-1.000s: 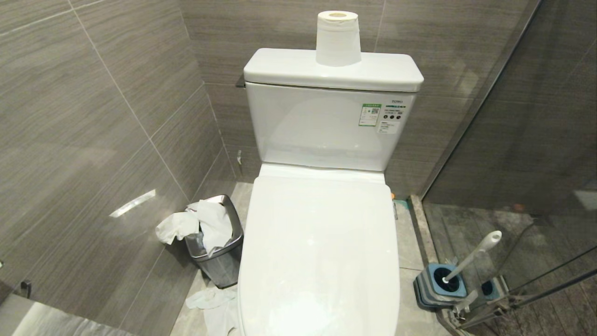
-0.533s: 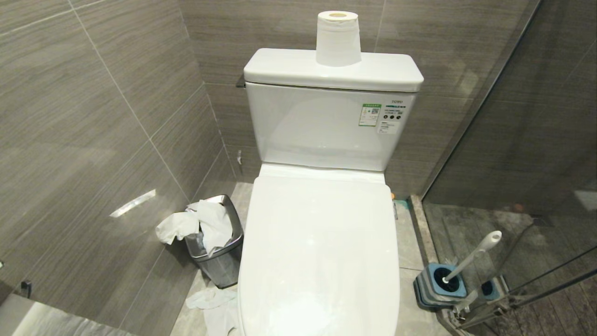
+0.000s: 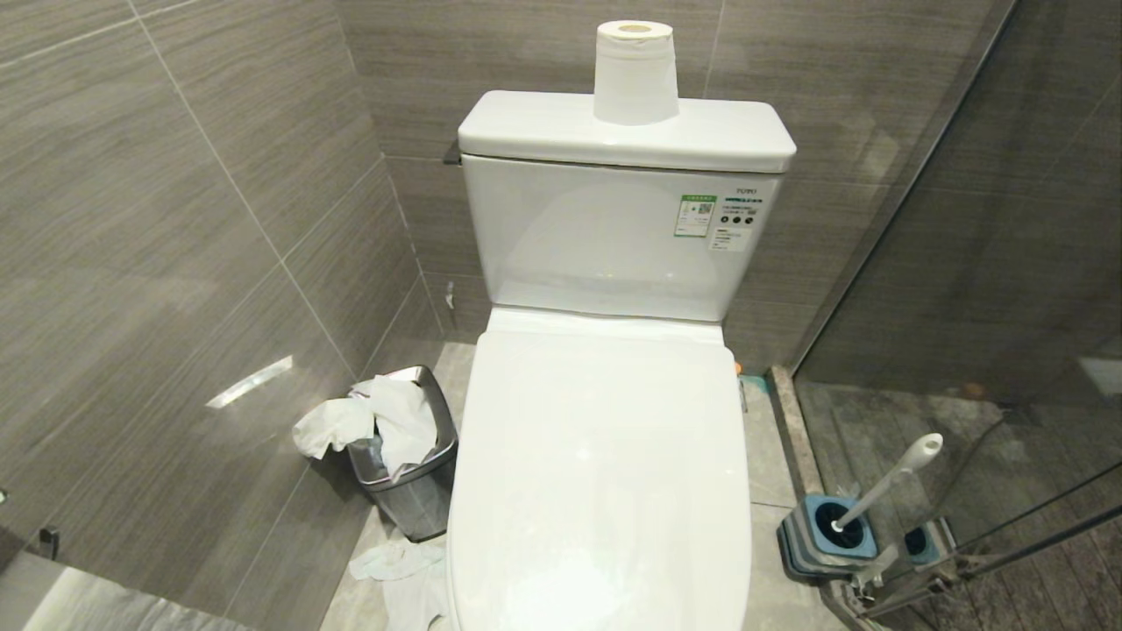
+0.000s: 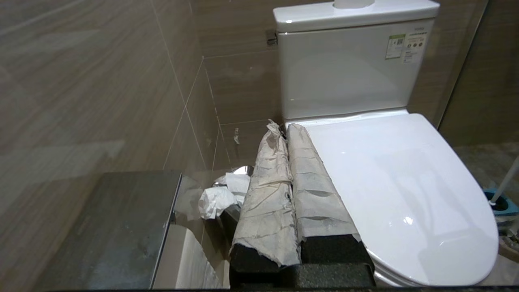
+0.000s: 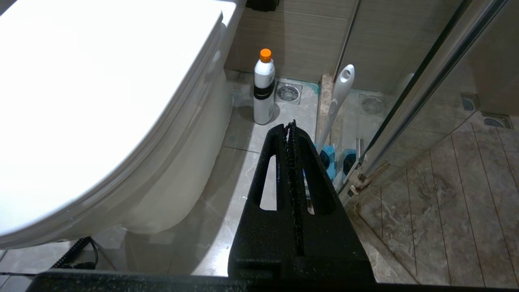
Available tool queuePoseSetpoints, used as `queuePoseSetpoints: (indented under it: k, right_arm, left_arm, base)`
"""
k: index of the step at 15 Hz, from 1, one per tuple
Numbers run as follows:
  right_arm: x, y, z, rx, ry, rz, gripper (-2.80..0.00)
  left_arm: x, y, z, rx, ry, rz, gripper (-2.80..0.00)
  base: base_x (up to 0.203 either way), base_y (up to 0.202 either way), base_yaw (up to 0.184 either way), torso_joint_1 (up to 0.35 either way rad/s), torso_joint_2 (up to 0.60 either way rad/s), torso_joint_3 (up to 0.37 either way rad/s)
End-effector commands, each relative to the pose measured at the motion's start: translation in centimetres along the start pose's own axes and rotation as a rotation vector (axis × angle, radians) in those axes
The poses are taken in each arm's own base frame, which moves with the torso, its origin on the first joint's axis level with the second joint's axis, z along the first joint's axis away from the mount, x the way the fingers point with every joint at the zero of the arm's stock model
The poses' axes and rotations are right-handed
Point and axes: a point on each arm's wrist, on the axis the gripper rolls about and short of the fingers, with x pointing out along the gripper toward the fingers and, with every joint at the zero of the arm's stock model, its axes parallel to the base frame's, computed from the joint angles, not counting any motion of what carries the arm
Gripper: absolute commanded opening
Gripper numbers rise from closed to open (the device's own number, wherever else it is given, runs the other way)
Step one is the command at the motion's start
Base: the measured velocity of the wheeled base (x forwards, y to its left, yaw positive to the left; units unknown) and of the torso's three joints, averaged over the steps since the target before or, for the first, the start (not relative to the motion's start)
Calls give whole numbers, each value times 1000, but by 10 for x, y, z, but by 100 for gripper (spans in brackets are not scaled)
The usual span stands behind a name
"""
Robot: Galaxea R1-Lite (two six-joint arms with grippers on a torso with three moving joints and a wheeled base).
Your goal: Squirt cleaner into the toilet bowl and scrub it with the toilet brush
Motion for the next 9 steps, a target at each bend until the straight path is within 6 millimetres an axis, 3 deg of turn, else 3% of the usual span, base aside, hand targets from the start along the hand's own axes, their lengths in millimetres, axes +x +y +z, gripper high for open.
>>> queuePoseSetpoints:
  k: [1,6,9]
  right_arm:
    - [0,0,0,1,1,0,-280]
    - [0,0,0,-1,1,0,-280]
    - [0,0,0,0,1,0,-280]
  left_arm:
    - [11,1,-17,2,-2,2,-280]
    - [45,3,-64,47,-78,18,-280]
    - [56,2,-104,47,-6,32,-280]
  base:
    - [0,0,0,0,0,0]
    - [0,0,0,0,0,0]
    - [0,0,0,0,0,0]
